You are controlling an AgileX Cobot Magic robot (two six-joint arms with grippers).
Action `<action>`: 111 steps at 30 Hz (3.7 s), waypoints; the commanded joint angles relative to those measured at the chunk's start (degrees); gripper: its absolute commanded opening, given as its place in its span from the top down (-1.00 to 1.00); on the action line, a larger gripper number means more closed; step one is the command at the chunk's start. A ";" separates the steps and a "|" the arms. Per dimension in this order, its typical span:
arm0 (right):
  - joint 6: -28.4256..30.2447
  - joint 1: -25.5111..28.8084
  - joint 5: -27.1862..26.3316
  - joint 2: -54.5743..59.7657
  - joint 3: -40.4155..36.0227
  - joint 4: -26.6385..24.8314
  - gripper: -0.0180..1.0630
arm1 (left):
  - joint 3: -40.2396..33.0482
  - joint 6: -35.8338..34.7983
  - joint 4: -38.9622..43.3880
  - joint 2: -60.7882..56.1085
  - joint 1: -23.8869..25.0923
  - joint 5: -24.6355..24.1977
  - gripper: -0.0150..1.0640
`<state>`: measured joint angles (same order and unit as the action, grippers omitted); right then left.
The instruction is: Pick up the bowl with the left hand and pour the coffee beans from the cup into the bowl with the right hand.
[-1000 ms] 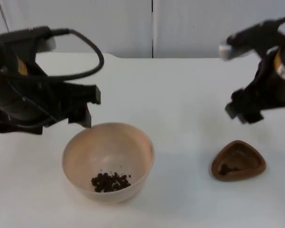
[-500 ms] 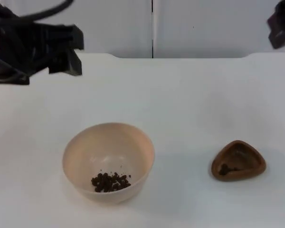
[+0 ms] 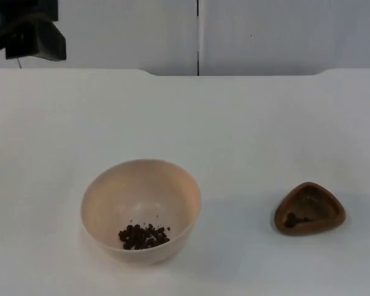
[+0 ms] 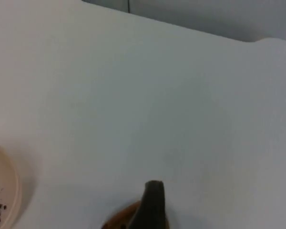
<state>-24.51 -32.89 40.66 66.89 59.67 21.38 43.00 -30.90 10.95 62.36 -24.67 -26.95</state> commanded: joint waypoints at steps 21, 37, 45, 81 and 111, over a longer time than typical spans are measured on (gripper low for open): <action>1.48 -0.28 -0.13 -26.84 -17.77 -3.67 -0.37 | 0.03 17.08 -9.44 -14.99 0.09 -10.31 -0.40; 2.12 -0.28 -0.13 -41.88 -26.45 -5.45 -0.37 | -0.76 27.85 -17.42 -26.26 0.09 -15.61 -0.40; 9.41 -0.28 0.17 -49.31 -27.32 -10.98 -0.37 | -7.10 29.93 -17.45 -37.99 0.09 -18.40 -0.40; 29.30 -0.28 13.59 -66.89 -28.85 -27.53 0.37 | -14.72 33.72 -13.72 -62.36 0.09 -34.65 -0.40; 22.82 -0.28 21.10 -66.89 -30.12 -20.30 0.52 | -14.72 33.37 -13.45 -62.36 0.09 -34.65 -0.40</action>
<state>-1.74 -33.00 62.14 0.18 29.95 0.80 28.53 2.78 -2.79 0.24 -24.67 -61.55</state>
